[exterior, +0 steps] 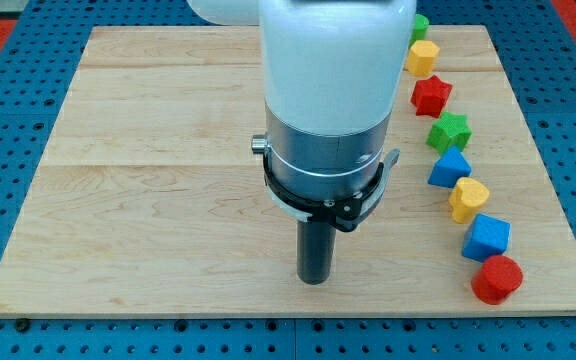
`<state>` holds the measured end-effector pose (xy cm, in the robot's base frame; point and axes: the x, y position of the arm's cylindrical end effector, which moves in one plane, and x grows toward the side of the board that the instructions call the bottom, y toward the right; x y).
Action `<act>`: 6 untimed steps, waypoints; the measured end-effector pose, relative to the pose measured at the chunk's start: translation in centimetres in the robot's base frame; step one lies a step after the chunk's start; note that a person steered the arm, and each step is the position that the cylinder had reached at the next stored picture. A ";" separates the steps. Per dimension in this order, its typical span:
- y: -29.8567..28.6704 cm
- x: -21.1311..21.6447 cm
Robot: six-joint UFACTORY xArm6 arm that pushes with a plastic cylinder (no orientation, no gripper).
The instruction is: Move the red circle towards the bottom right corner
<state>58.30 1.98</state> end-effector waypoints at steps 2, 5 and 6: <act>1.8 3.5; 10.8 3.6; 20.2 3.5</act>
<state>61.79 22.22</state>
